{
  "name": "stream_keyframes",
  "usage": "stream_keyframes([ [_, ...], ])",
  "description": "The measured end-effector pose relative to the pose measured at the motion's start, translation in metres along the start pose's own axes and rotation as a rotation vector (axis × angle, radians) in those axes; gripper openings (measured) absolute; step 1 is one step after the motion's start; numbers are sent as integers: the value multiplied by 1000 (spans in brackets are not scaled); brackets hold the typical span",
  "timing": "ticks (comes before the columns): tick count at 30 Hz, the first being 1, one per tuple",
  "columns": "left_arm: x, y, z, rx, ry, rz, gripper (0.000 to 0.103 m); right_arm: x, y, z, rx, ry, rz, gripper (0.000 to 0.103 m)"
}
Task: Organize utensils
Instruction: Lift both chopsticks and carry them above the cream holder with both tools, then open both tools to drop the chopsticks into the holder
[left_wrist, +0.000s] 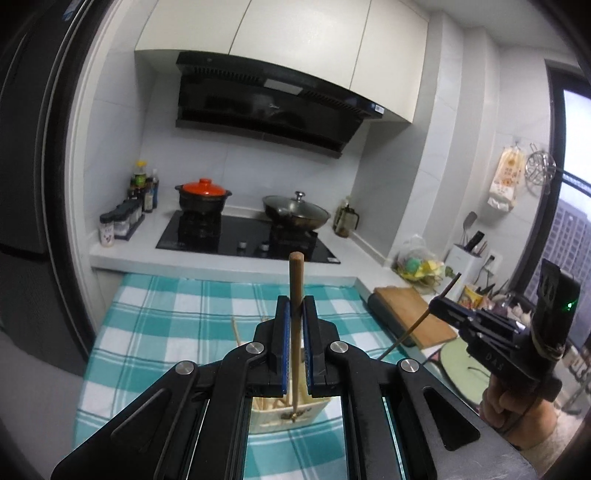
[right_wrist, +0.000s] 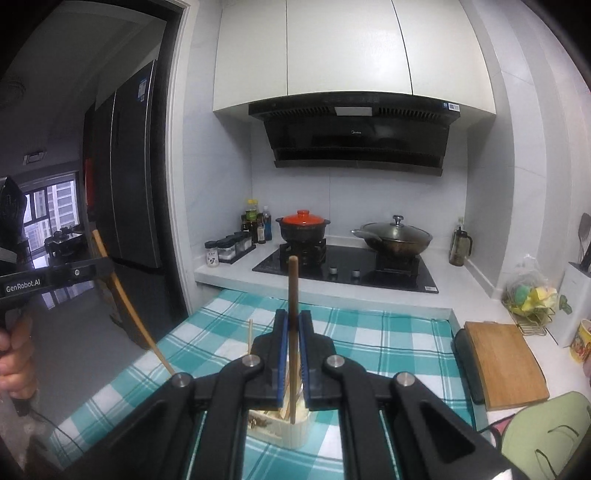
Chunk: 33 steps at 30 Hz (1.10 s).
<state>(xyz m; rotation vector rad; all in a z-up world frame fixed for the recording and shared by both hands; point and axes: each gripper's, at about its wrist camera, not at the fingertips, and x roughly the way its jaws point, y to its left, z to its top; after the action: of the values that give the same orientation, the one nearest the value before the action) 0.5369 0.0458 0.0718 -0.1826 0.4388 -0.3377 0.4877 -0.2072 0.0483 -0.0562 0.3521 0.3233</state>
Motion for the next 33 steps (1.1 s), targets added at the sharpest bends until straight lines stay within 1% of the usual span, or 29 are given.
stream_keyframes([
  [3, 39, 1, 3, 4, 43, 21, 4, 33, -5, 6, 7, 31, 5, 6],
  [5, 66, 2, -2, 3, 88, 31, 4, 56, -8, 5, 11, 79, 13, 6],
  [7, 93, 5, -9, 1, 143, 46, 4, 83, -13, -2, 30, 150, 23, 6],
  [9, 122, 8, -18, 5, 206, 58, 4, 114, -19, -13, 53, 241, 31, 6],
  [12, 157, 12, -34, 8, 278, 82, 5, 159, -31, -33, 104, 376, 36, 6],
  [15, 186, 17, -48, 10, 335, 101, 5, 197, -45, -55, 156, 476, 39, 6],
  [18, 205, 22, -59, 10, 363, 127, 5, 219, -49, -71, 170, 519, 31, 6],
  [20, 211, 24, -62, 14, 359, 137, 6, 230, -51, -76, 174, 524, 26, 10],
  [22, 210, 26, -63, 22, 343, 149, 17, 237, -53, -77, 190, 520, 39, 11],
  [23, 205, 26, -63, 24, 333, 155, 33, 240, -54, -77, 194, 514, 32, 23],
  [24, 198, 26, -63, 29, 320, 163, 51, 238, -55, -76, 196, 500, 23, 29],
  [25, 189, 25, -63, 41, 300, 172, 56, 234, -55, -75, 201, 482, 18, 36],
  [28, 148, 15, -66, 117, 224, 211, 70, 214, -57, -68, 203, 436, -6, 36],
  [30, 114, 6, -73, 157, 157, 250, 90, 188, -54, -62, 193, 390, -21, 39],
  [31, 97, 1, -77, 173, 123, 271, 95, 171, -51, -59, 176, 361, -33, 46],
  [32, 80, -5, -83, 189, 86, 302, 103, 156, -47, -56, 158, 333, -42, 53],
  [33, 63, -10, -89, 200, 51, 330, 103, 134, -41, -53, 136, 294, -54, 57],
])
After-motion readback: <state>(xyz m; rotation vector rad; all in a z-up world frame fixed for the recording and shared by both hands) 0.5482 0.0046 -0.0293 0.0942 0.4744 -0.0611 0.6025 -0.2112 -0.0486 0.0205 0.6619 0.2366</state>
